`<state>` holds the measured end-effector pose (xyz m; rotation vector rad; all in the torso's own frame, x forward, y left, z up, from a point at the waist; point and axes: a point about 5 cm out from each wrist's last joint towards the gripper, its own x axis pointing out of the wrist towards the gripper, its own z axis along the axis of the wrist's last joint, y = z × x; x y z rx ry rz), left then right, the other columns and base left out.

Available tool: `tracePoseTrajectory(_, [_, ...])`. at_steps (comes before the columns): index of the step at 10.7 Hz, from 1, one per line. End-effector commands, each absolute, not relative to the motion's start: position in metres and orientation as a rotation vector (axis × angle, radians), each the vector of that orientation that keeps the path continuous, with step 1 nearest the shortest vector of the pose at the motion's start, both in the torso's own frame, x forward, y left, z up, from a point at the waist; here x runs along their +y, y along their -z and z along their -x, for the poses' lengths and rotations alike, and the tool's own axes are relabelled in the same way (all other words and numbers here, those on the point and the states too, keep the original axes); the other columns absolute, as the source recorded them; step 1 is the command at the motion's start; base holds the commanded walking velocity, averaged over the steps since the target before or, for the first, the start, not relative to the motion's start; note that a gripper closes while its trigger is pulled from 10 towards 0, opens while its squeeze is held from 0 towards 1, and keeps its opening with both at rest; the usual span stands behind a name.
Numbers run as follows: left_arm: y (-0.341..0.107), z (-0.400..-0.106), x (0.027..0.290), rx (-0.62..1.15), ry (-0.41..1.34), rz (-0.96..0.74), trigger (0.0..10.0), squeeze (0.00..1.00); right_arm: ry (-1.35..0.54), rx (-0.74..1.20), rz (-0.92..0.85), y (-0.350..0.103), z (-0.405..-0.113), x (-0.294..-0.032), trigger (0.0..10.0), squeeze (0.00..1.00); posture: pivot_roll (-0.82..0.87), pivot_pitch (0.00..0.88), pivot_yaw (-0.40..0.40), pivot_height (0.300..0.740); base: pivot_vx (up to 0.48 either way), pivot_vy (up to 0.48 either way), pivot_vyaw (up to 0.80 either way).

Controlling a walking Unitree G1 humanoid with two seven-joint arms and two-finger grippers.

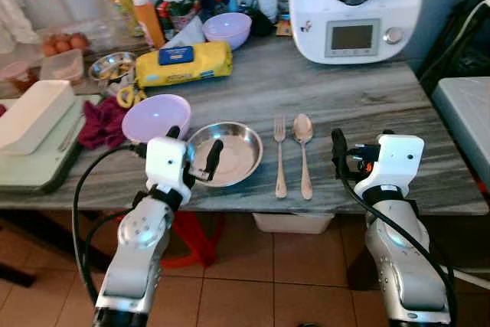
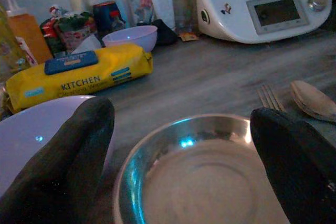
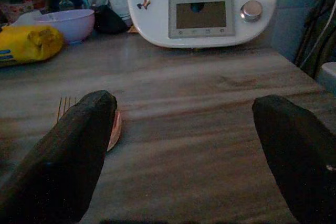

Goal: Setting the table

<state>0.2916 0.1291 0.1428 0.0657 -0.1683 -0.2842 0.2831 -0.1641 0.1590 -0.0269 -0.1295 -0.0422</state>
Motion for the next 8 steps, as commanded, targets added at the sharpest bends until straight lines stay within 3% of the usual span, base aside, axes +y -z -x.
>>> tracePoseTrajectory(1, [-0.139, -0.2929, 0.1321, -0.143, 0.262, -0.086, 10.0, 0.0, 0.029, -0.152, 0.023, -0.1628, -0.2843, -0.1604, 10.0, 0.0, -0.18, 0.063, 0.128, 0.74, 0.0, 0.0, 0.0])
tracePoseTrajectory(7, [-0.1359, -0.296, 0.1288, -0.13, 0.261, -0.087, 10.0, 0.0, 0.028, -0.142, 0.031, -0.1602, -0.2868, -0.1592, 10.0, 0.0, -0.18, 0.054, 0.119, 0.74, 0.0, 0.0, 0.0])
tracePoseTrajectory(8, [-0.1349, -0.2955, 0.1289, -0.125, 0.258, -0.089, 10.0, 0.0, 0.027, -0.139, 0.031, -0.1591, -0.2852, -0.1588, 10.0, 0.0, -0.18, 0.056, 0.118, 0.74, -0.274, 0.0, 0.0])
